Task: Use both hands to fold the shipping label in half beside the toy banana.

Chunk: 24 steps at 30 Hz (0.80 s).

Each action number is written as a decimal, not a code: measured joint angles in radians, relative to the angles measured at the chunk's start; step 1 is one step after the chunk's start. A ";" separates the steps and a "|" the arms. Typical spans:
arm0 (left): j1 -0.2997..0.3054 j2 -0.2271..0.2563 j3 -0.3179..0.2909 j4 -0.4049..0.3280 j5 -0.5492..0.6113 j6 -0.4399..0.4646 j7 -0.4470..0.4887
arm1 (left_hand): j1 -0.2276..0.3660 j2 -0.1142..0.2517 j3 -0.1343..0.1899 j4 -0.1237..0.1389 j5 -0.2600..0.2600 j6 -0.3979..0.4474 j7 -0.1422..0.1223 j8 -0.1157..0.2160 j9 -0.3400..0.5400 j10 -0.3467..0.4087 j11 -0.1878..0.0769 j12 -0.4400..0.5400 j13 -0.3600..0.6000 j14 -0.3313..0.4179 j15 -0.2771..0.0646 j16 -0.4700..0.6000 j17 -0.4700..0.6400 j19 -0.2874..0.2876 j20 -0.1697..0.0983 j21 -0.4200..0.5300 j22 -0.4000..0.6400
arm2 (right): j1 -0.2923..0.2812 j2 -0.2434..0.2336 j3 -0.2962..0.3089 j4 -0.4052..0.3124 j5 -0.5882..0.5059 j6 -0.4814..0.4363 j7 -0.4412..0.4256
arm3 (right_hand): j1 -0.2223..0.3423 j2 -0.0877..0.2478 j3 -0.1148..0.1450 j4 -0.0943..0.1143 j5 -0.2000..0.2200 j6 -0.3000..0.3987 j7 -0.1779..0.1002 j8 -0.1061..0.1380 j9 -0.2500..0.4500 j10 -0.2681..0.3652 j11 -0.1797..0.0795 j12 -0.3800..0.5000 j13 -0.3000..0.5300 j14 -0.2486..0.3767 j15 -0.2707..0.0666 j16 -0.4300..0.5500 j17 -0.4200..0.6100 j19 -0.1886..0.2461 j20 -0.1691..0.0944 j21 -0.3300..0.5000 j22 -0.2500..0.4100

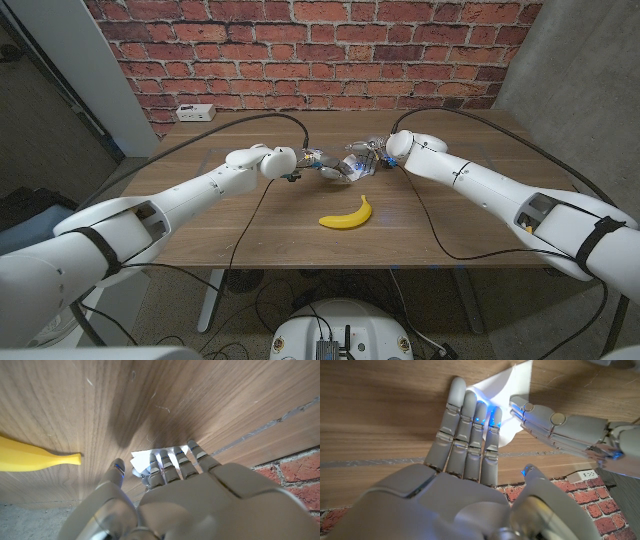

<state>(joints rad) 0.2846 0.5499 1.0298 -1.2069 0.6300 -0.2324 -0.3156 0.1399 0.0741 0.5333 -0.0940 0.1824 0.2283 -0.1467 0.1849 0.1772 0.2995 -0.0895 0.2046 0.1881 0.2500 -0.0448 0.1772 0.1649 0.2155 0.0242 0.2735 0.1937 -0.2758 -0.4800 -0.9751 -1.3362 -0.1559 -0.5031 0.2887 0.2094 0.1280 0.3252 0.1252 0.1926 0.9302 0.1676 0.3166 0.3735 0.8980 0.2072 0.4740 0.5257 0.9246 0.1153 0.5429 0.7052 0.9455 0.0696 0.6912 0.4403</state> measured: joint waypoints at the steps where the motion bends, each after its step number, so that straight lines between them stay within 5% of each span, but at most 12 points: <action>1: 0.000 0.001 0.000 0.000 0.000 0.000 0.000 | 0.000 0.000 0.000 0.000 0.000 0.000 0.000 0.000 0.000 0.000 0.000 0.000 0.000 0.000 0.000 0.000 0.000 0.000 0.000 0.000 0.000 | 0.000 0.000 0.000 0.000 0.002 -0.001 0.000 | -0.001 0.001 0.000 0.000 0.000 0.002 -0.007 0.000 -0.003 0.002 -0.002 -0.003 0.000 0.004 -0.008 0.000 0.003 0.000 0.000 0.000 0.000; 4: 0.000 0.001 0.001 0.000 0.000 0.000 0.000 | 0.000 0.000 0.003 -0.003 0.000 0.000 0.000 0.000 0.000 0.000 0.000 0.000 0.000 0.001 0.000 0.000 0.001 -0.002 -0.002 0.000 0.000 | -0.009 -0.003 0.009 -0.007 0.009 -0.001 -0.009 | -0.005 0.005 0.001 0.000 0.004 0.004 -0.048 0.000 -0.012 0.015 -0.037 -0.015 -0.035 0.014 -0.039 0.012 0.021 -0.014 -0.006 0.002 0.006; 11: -0.001 0.002 0.002 0.000 0.000 0.000 0.000 | 0.000 0.000 0.003 -0.003 0.000 0.006 0.024 0.000 0.000 0.000 0.000 0.000 0.000 0.002 0.002 0.000 0.001 -0.002 -0.002 -0.002 0.000 | -0.089 -0.006 0.099 -0.020 0.088 0.094 -0.120 | 0.028 0.012 0.033 -0.038 0.004 -0.029 -0.122 -0.001 -0.006 -0.015 -0.097 -0.029 -0.023 -0.034 -0.091 0.023 0.066 -0.077 -0.018 0.021 0.041; 15: -0.001 0.002 0.003 -0.001 0.000 0.001 0.000 | 0.000 0.000 0.000 -0.005 0.000 0.002 0.031 0.000 0.000 0.000 0.000 0.000 0.000 -0.002 0.005 0.000 0.001 -0.002 -0.002 -0.004 0.000 | -0.131 -0.004 0.143 0.000 0.105 0.129 -0.147 | 0.045 0.016 0.040 -0.052 -0.004 -0.057 -0.110 -0.001 -0.004 -0.064 -0.093 -0.058 -0.029 -0.098 -0.074 -0.008 0.068 -0.139 -0.010 0.021 0.044; 16: -0.001 0.003 0.003 -0.003 0.000 0.001 0.000 | 0.000 0.000 0.000 -0.005 0.000 0.002 0.031 0.000 0.000 0.000 0.000 0.000 0.000 -0.002 0.005 0.000 0.001 -0.002 -0.002 -0.004 0.000 | -0.138 -0.004 0.151 0.006 0.128 0.224 -0.208 | 0.045 0.016 0.040 -0.052 -0.004 -0.052 -0.106 0.002 -0.004 -0.072 -0.093 -0.062 -0.030 -0.110 -0.073 -0.014 0.068 -0.153 -0.009 0.019 0.042; 21: -0.001 0.003 0.003 -0.005 0.001 0.003 -0.001 | 0.000 0.000 0.000 -0.005 0.000 0.000 0.043 0.000 0.000 0.000 0.000 0.000 0.000 -0.002 0.005 0.000 0.001 -0.002 -0.002 -0.004 0.000 | -0.171 -0.001 0.176 0.034 0.127 0.337 -0.270 | 0.045 0.016 0.040 -0.052 -0.008 0.074 -0.063 0.063 -0.005 -0.091 -0.095 -0.087 -0.048 -0.143 -0.086 -0.060 0.037 -0.187 -0.010 0.004 0.008; 24: 0.000 0.004 0.003 -0.008 0.001 0.005 -0.002 | 0.000 0.000 0.000 -0.005 0.000 0.000 0.043 0.000 0.000 0.000 0.000 -0.001 0.000 -0.002 0.005 0.000 0.001 -0.002 -0.002 -0.004 0.000 | -0.182 -0.002 0.183 0.040 0.108 0.423 -0.314 | 0.039 0.009 0.040 -0.052 -0.008 0.114 -0.051 0.073 -0.017 -0.081 -0.097 -0.091 -0.061 -0.145 -0.087 -0.079 0.017 -0.194 -0.004 0.000 -0.008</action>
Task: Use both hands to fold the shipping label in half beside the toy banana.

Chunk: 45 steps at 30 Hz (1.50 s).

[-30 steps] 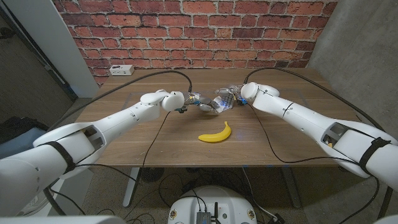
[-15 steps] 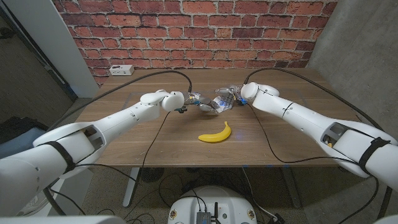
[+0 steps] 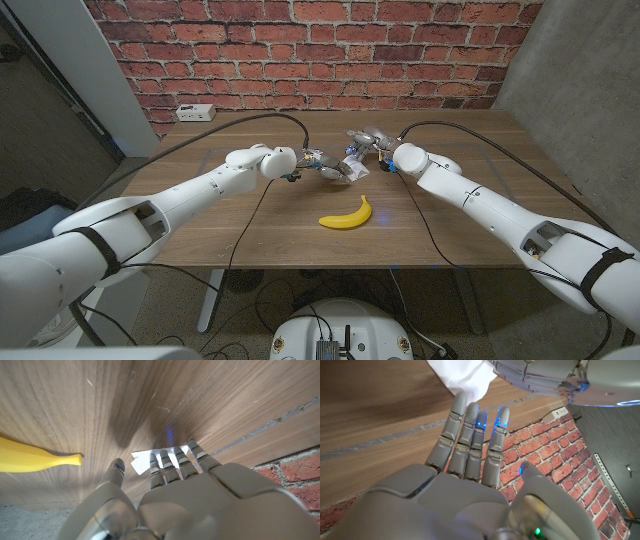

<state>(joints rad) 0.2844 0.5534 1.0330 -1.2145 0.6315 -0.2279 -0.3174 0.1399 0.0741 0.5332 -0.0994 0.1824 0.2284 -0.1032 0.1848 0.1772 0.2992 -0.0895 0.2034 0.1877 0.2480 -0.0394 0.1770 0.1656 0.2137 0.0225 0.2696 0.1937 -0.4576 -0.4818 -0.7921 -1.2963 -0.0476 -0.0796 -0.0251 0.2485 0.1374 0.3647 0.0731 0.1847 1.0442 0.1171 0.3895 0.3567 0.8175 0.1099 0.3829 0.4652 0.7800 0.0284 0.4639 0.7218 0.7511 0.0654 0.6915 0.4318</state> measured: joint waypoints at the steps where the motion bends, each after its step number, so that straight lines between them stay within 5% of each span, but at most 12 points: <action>1: 0.000 0.000 0.000 0.000 0.000 0.001 0.000 | 0.000 0.000 0.000 0.000 0.000 0.000 0.000 0.000 0.000 0.000 0.000 0.000 0.000 -0.002 0.002 0.000 0.000 0.000 0.000 0.000 0.000 | -0.003 0.000 0.001 0.001 -0.001 0.003 -0.002 | -0.004 -0.004 0.000 0.000 0.000 0.010 -0.001 0.000 -0.007 0.005 -0.005 -0.005 -0.004 -0.003 -0.003 -0.005 -0.007 -0.003 -0.003 0.000 -0.005; 6: 0.001 0.001 0.000 -0.002 0.000 0.002 -0.001 | 0.000 0.000 0.000 0.000 0.000 0.000 0.000 0.000 0.000 -0.002 0.002 -0.004 -0.001 -0.004 0.003 0.000 0.000 -0.002 -0.002 -0.001 0.000 | -0.010 -0.002 0.003 0.003 -0.016 0.035 -0.021 | -0.015 -0.015 -0.006 0.010 0.000 0.050 0.007 0.000 -0.039 0.029 -0.021 -0.013 -0.028 0.002 -0.021 -0.032 -0.044 -0.011 -0.011 -0.008 -0.033; 12: 0.004 0.003 -0.001 -0.006 0.000 0.003 -0.001 | 0.000 0.000 0.000 0.000 0.000 -0.001 0.009 0.000 0.000 -0.006 0.006 -0.007 -0.001 -0.005 0.002 0.000 -0.001 -0.002 -0.002 -0.004 -0.001 | -0.011 -0.003 0.002 0.008 -0.042 0.055 -0.031 | -0.030 -0.011 -0.007 0.020 0.000 0.089 0.039 -0.001 -0.075 0.069 -0.008 -0.020 -0.055 0.006 -0.027 -0.071 -0.090 -0.012 -0.012 -0.011 -0.066; 18: 0.005 0.004 -0.003 -0.008 0.000 0.004 -0.002 | 0.000 0.000 0.000 0.000 0.000 -0.005 0.013 0.000 0.000 -0.008 0.008 -0.007 -0.001 -0.005 0.002 -0.001 -0.001 -0.002 -0.002 -0.006 -0.001 | -0.001 0.001 -0.006 0.023 -0.049 0.057 -0.005 | -0.041 -0.011 0.000 0.028 0.000 0.075 0.043 -0.040 -0.112 0.058 -0.008 -0.043 -0.085 -0.033 -0.025 -0.136 -0.145 -0.031 -0.025 -0.033 -0.113; 24: 0.007 0.005 -0.005 -0.008 -0.001 0.004 -0.003 | 0.000 0.000 0.000 0.000 0.000 -0.011 0.025 0.000 0.000 -0.010 0.009 -0.007 -0.001 -0.007 0.000 -0.003 0.000 -0.007 0.001 -0.007 0.000 | 0.012 0.007 -0.017 0.041 -0.050 0.052 0.015 | -0.044 -0.015 0.004 0.032 0.000 0.103 0.078 -0.050 -0.137 0.095 0.029 -0.043 -0.107 -0.035 -0.024 -0.176 -0.192 -0.073 -0.015 -0.064 -0.159; 36: 0.007 0.005 -0.006 -0.004 -0.006 0.004 -0.003 | 0.000 0.000 0.002 0.002 0.000 -0.018 0.054 -0.004 0.000 -0.021 0.020 -0.008 -0.001 -0.009 -0.002 -0.007 0.000 -0.007 0.001 -0.012 -0.001 | 0.049 0.027 -0.046 0.092 -0.056 0.027 0.068 | -0.059 -0.011 0.005 0.039 0.000 0.108 0.083 -0.077 -0.148 0.101 0.086 -0.038 -0.110 -0.046 -0.010 -0.213 -0.233 -0.098 -0.005 -0.093 -0.208; 45: 0.003 0.001 -0.006 0.008 -0.007 0.001 -0.003 | -0.006 0.006 0.000 0.009 0.000 -0.041 0.085 -0.006 0.000 -0.044 0.043 -0.008 0.000 -0.013 -0.005 -0.003 -0.001 -0.012 0.006 -0.015 -0.001 | 0.082 0.051 -0.066 0.155 -0.055 0.022 0.102 | -0.063 -0.015 0.005 0.039 0.000 0.119 0.094 -0.077 -0.144 0.104 0.096 -0.028 -0.105 -0.054 0.008 -0.224 -0.248 -0.108 -0.004 -0.101 -0.222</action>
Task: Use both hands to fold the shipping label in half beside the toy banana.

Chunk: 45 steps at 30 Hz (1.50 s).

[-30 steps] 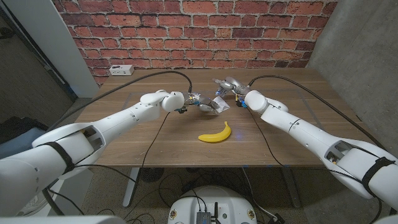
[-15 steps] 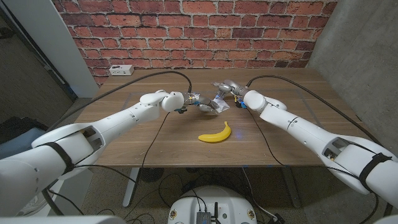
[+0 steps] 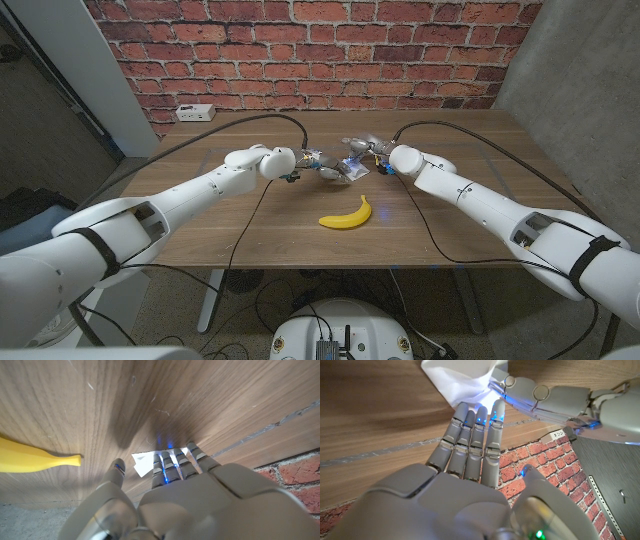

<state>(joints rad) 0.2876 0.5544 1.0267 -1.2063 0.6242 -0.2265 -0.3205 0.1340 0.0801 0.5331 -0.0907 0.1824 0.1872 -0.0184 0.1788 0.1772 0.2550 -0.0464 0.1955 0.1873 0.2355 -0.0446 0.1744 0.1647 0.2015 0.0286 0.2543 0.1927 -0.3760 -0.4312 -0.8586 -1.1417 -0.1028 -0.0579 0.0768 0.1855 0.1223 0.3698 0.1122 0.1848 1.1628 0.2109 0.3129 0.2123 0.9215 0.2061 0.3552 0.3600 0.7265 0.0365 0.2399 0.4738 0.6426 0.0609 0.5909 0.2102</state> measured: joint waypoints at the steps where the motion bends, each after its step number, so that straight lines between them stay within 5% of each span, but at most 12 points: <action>1: -0.001 -0.001 0.000 0.002 0.000 0.000 0.000 | -0.005 0.005 0.004 0.003 0.000 -0.003 0.003 -0.002 0.000 -0.004 0.004 0.000 0.000 -0.002 0.002 0.000 0.000 0.000 0.000 0.000 0.000 | 0.004 0.004 -0.002 0.010 0.001 0.004 0.004 | 0.000 0.000 0.000 0.000 0.003 0.000 0.000 0.000 0.003 0.000 0.000 0.000 0.002 -0.005 0.005 -0.005 -0.001 -0.007 0.000 -0.007 -0.003; 12: -0.007 -0.005 0.004 0.016 -0.004 -0.002 0.002 | -0.008 0.008 0.004 0.004 0.000 -0.005 0.012 -0.003 0.000 -0.009 0.009 -0.004 0.000 -0.007 0.004 0.000 0.003 0.000 0.000 -0.004 0.000 | 0.029 0.035 -0.014 0.107 0.023 0.091 0.027 | 0.021 0.019 0.012 -0.019 0.004 -0.033 0.003 -0.047 0.004 -0.065 0.010 0.000 0.014 -0.082 0.006 -0.041 -0.008 -0.055 -0.020 -0.058 -0.037; 21: -0.012 -0.009 0.008 0.025 -0.004 -0.004 0.003 | -0.009 0.009 0.004 0.004 0.000 -0.009 0.016 -0.003 0.000 -0.007 0.007 -0.010 0.000 -0.008 0.004 0.000 0.003 0.000 0.000 -0.008 0.000 | 0.040 0.047 -0.018 0.152 0.035 0.150 0.040 | 0.037 0.021 0.016 -0.023 0.004 -0.033 0.003 -0.058 0.007 -0.079 0.010 0.000 0.014 -0.100 -0.001 -0.049 -0.015 -0.068 -0.028 -0.070 -0.035; 29: -0.001 -0.004 0.007 0.004 0.014 0.049 0.033 | -0.001 0.040 0.025 0.031 0.000 0.026 0.016 0.012 -0.001 -0.041 0.041 0.008 0.002 -0.038 0.036 0.011 0.006 -0.036 0.036 0.004 0.011 | 0.037 0.042 -0.019 0.142 0.033 0.154 0.038 | 0.037 0.021 0.016 -0.023 0.004 -0.043 0.003 -0.070 0.006 -0.088 0.008 -0.005 0.011 -0.103 -0.003 -0.049 -0.023 -0.068 -0.028 -0.080 -0.035; 31: -0.001 -0.004 0.007 0.004 0.036 0.084 0.062 | 0.028 0.052 0.057 0.020 0.000 0.082 0.028 0.018 -0.005 -0.012 0.046 0.022 0.003 0.020 0.040 0.020 0.004 -0.018 0.020 0.028 0.009 | 0.035 0.039 -0.019 0.135 0.033 0.154 0.038 | 0.037 0.021 0.016 -0.023 0.004 -0.047 0.000 -0.070 0.004 -0.090 0.007 -0.008 0.010 -0.104 -0.004 -0.050 -0.024 -0.068 -0.028 -0.080 -0.035; 32: 0.047 0.018 -0.010 -0.071 0.047 0.099 0.078 | 0.053 0.058 0.079 0.014 0.000 0.125 0.039 0.025 -0.005 0.028 0.052 0.030 0.004 0.070 0.041 0.021 0.003 0.021 0.019 0.038 0.005 | 0.034 0.037 -0.019 0.132 0.027 0.148 0.033 | 0.037 0.021 0.016 -0.023 0.004 -0.048 -0.001 -0.071 0.002 -0.092 0.005 -0.008 0.007 -0.104 -0.004 -0.050 -0.024 -0.068 -0.028 -0.080 -0.035; 36: 0.061 0.023 -0.016 -0.089 0.094 0.157 0.163 | 0.111 0.078 0.148 0.006 0.001 0.296 0.107 0.047 0.000 0.214 0.078 0.064 0.004 0.264 0.035 0.047 0.004 0.201 0.077 0.082 0.006 | 0.029 0.030 -0.019 0.117 0.026 0.146 0.032 | 0.037 0.021 0.016 -0.023 0.004 -0.060 -0.002 -0.081 0.001 -0.095 0.001 -0.012 0.003 -0.104 -0.004 -0.050 -0.024 -0.068 -0.028 -0.080 -0.036; 38: 0.132 0.041 -0.049 -0.150 0.116 0.185 0.220 | 0.125 0.084 0.166 0.008 0.010 0.360 0.143 0.055 0.001 0.281 0.089 0.075 0.004 0.329 0.035 0.065 0.013 0.242 0.075 0.097 0.021 | 0.025 0.026 -0.019 0.105 0.021 0.133 0.029 | 0.037 0.021 0.016 -0.023 0.004 -0.062 -0.003 -0.085 0.000 -0.099 -0.002 -0.012 0.002 -0.108 -0.008 -0.050 -0.029 -0.068 -0.028 -0.085 -0.036; 41: 0.173 0.044 -0.071 -0.169 0.136 0.210 0.307 | 0.148 0.092 0.168 0.010 0.010 0.440 0.184 0.067 0.002 0.365 0.106 0.103 0.004 0.405 0.039 0.098 0.036 0.274 0.059 0.118 0.023 | 0.018 0.018 -0.017 0.088 0.018 0.123 0.027 | 0.037 0.021 0.016 -0.023 0.004 -0.074 -0.005 -0.090 -0.003 -0.103 -0.006 -0.019 -0.001 -0.109 -0.010 -0.049 -0.029 -0.068 -0.029 -0.083 -0.032; 45: 0.206 0.044 -0.089 -0.174 0.144 0.216 0.425 | 0.166 0.099 0.162 0.005 0.015 0.517 0.205 0.079 0.010 0.443 0.125 0.136 0.046 0.471 0.051 0.144 0.072 0.300 0.053 0.139 0.028 | 0.008 0.006 -0.011 0.063 0.016 0.113 0.023 | 0.037 0.021 0.016 -0.023 0.004 -0.102 -0.007 -0.102 -0.003 -0.118 -0.013 -0.029 -0.007 -0.121 -0.015 -0.049 -0.033 -0.075 -0.021 -0.092 -0.033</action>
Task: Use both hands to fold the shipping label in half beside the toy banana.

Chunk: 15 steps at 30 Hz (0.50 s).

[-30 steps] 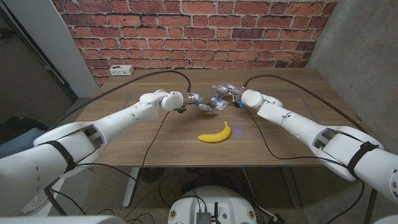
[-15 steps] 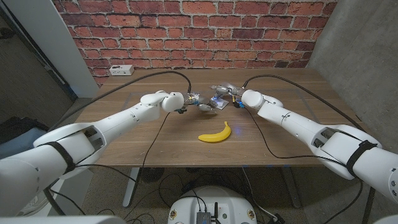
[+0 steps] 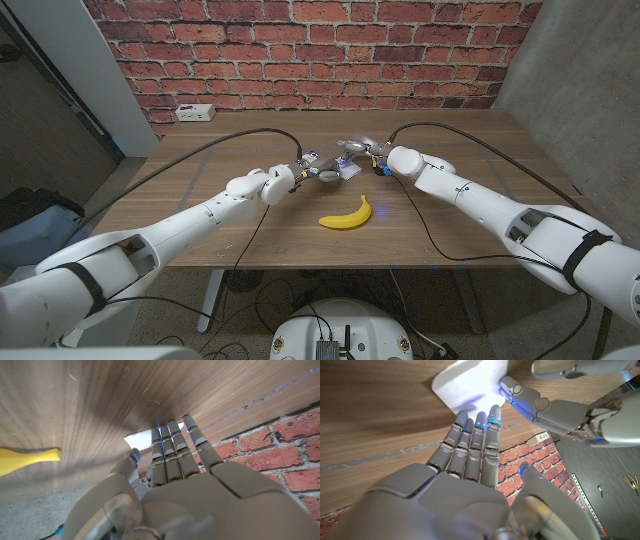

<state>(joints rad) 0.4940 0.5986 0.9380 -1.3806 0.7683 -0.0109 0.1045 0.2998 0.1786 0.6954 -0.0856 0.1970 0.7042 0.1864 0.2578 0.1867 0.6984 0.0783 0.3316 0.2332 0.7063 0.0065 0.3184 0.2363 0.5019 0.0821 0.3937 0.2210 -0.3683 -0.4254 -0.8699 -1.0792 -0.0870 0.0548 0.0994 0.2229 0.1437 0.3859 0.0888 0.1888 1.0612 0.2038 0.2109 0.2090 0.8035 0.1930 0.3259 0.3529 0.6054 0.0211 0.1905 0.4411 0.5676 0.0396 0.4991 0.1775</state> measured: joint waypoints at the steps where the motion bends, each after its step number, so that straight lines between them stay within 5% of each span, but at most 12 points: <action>1: 0.017 0.000 -0.008 0.000 0.001 -0.001 0.027 | 0.002 0.002 -0.004 0.002 0.000 0.005 0.005 0.001 0.000 0.009 0.004 0.008 0.007 0.008 0.004 0.008 0.013 0.000 0.000 0.000 0.000 | -0.002 -0.002 0.001 -0.004 -0.002 -0.007 -0.004 | 0.000 0.000 0.000 0.000 0.000 -0.009 -0.001 -0.002 0.000 -0.011 0.002 -0.004 -0.002 -0.008 0.001 0.000 -0.001 -0.006 0.006 -0.006 -0.004; 9: 0.055 0.001 -0.033 0.020 0.007 -0.059 0.299 | 0.032 0.008 -0.019 0.003 0.000 0.065 0.010 0.004 0.006 0.064 0.022 0.037 0.021 0.053 0.012 0.045 0.040 0.000 0.000 0.023 0.007 | -0.032 -0.026 0.014 -0.063 -0.013 -0.013 -0.031 | 0.037 -0.002 0.018 -0.038 0.000 -0.035 -0.004 -0.008 -0.005 -0.065 -0.002 -0.024 -0.019 -0.044 -0.007 0.000 -0.006 -0.057 0.032 -0.035 -0.003; 15: 0.070 -0.004 -0.045 0.043 0.006 -0.108 0.458 | 0.063 0.010 -0.042 -0.006 0.000 0.123 0.026 0.012 0.025 0.119 0.043 0.090 0.058 0.103 0.026 0.108 0.101 0.013 0.002 0.047 0.019 | -0.051 -0.039 0.025 -0.103 -0.024 -0.006 -0.057 | 0.054 0.004 0.019 -0.048 0.000 -0.027 -0.011 -0.008 -0.005 -0.070 -0.007 -0.024 -0.024 -0.045 -0.009 0.000 -0.005 -0.066 0.030 -0.043 -0.003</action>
<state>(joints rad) 0.5644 0.5950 0.8930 -1.3376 0.7741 -0.1191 0.5621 0.3627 0.1885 0.6537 -0.0918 0.1970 0.8268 0.2119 0.2702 0.2114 0.8174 0.1215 0.4218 0.2914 0.8094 0.0320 0.4261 0.3376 0.5144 0.0837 0.4404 0.2396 -0.4197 -0.4645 -0.8445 -1.1823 -0.1114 0.0486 0.0424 0.2770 0.1477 0.4045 0.0413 0.1888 1.0341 0.1926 0.2033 0.2044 0.7333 0.1858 0.3020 0.3292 0.5600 0.0125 0.1905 0.4356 0.5013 0.0700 0.4566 0.1749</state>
